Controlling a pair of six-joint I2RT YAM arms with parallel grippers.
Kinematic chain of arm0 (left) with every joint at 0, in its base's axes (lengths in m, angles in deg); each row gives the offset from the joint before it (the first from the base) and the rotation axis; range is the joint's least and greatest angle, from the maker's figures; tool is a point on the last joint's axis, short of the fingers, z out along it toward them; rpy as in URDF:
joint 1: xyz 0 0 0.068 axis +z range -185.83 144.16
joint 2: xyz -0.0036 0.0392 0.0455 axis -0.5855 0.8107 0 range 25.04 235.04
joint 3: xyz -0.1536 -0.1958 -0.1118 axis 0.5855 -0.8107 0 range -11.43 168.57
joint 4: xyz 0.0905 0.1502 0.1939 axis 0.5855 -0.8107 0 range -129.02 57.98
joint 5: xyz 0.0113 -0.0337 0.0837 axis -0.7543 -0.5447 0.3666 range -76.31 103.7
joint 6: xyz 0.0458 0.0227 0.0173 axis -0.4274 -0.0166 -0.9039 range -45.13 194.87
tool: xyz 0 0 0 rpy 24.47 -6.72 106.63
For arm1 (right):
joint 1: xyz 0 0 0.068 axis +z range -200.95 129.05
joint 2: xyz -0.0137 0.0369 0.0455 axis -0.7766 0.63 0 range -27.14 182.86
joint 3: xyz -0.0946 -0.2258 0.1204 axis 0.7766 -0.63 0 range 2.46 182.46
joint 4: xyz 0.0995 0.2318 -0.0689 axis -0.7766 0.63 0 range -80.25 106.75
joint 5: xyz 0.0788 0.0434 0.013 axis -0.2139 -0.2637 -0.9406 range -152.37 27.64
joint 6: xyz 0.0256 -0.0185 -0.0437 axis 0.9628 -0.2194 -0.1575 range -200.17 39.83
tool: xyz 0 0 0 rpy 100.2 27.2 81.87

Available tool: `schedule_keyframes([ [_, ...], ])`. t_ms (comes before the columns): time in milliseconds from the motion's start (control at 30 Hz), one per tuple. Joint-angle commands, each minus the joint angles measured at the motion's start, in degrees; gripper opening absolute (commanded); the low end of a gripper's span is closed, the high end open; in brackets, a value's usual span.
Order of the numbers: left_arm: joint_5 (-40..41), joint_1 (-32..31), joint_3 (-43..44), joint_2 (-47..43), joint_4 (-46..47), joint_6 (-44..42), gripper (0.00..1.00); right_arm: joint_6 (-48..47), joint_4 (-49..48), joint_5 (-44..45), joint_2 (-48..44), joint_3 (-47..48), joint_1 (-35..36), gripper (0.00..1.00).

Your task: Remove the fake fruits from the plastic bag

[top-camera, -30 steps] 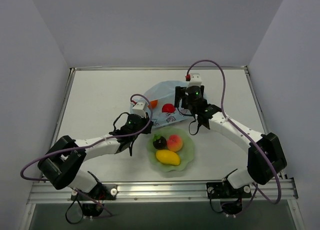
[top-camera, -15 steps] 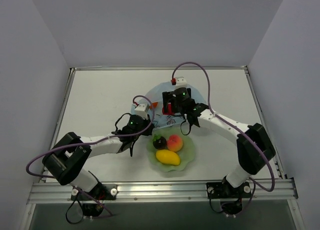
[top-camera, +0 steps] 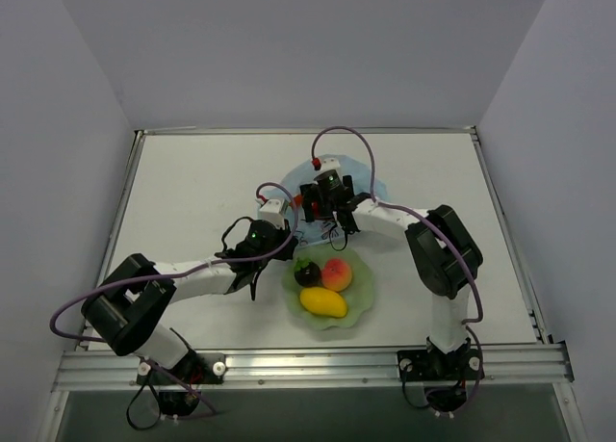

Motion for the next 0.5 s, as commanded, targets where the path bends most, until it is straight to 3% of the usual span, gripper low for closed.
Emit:
schedule_keyframes([
  [0,0.0,-0.2,3.1,-1.8,1.2,0.4,0.02,0.3,-2.7,1.1,0.1,2.4,0.5,0.83],
  [167,0.1,-0.2,3.1,-1.6,1.2,0.4,0.02,-0.1,-5.2,3.7,-4.0,1.6,1.2,0.48],
  [300,-0.2,-0.2,3.2,-1.5,1.2,0.4,0.02,-0.9,-6.5,4.8,-9.9,-0.7,2.9,0.47],
  [467,0.3,-0.1,3.3,-1.8,0.7,-0.1,0.02,1.5,-9.2,-0.9,-16.4,-5.7,3.5,0.46],
])
